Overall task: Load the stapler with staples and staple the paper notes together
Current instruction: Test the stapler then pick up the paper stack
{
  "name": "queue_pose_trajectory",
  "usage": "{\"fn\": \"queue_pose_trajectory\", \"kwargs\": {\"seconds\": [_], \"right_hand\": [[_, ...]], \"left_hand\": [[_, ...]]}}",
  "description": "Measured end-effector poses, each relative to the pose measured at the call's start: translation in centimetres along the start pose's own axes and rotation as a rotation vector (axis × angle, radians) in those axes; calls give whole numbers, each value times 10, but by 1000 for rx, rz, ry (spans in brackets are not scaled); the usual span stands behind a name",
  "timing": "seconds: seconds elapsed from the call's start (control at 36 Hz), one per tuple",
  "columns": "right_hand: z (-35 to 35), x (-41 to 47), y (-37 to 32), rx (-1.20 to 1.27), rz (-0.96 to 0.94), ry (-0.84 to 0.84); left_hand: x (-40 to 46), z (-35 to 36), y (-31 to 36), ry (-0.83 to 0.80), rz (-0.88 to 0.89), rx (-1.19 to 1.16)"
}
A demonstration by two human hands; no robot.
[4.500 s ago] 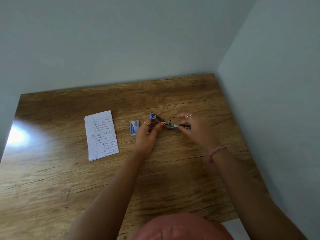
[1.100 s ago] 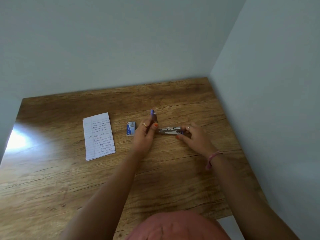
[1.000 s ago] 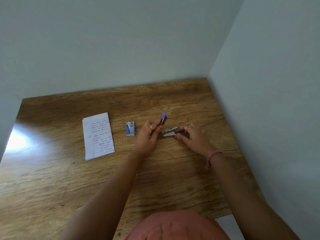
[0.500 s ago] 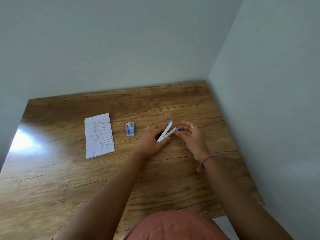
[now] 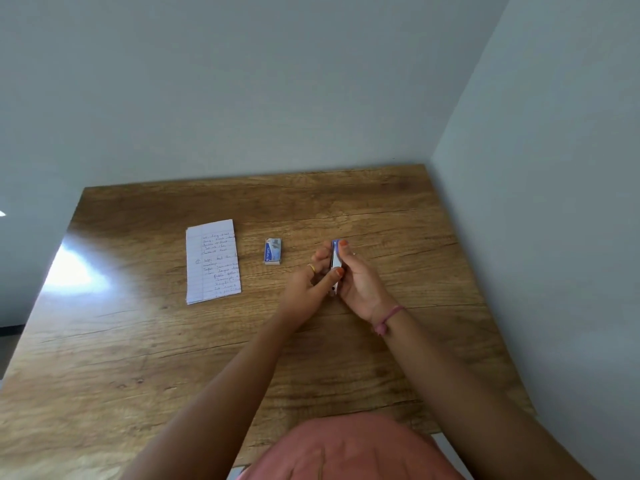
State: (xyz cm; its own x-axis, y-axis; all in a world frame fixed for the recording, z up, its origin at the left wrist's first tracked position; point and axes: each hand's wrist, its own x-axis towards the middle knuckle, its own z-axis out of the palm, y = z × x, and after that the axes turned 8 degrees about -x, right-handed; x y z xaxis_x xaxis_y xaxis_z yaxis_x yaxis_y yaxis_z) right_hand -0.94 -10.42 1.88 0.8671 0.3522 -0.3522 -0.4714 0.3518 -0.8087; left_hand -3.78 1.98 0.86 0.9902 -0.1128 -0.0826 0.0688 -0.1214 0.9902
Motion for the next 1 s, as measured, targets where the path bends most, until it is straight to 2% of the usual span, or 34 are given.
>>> {"fn": "queue_pose_trajectory", "kwargs": {"seconds": [0.14, 0.39, 0.78, 1.0], "right_hand": [[3, 7, 0, -18, 25, 88], [8, 9, 2, -18, 22, 155], [29, 6, 7, -16, 2, 158], [37, 7, 16, -115, -56, 207]], "left_hand": [[2, 3, -2, 75, -24, 73], [0, 4, 5, 85, -64, 102], [-9, -5, 5, 77, -84, -41], [-16, -12, 5, 81, -105, -53]]}}
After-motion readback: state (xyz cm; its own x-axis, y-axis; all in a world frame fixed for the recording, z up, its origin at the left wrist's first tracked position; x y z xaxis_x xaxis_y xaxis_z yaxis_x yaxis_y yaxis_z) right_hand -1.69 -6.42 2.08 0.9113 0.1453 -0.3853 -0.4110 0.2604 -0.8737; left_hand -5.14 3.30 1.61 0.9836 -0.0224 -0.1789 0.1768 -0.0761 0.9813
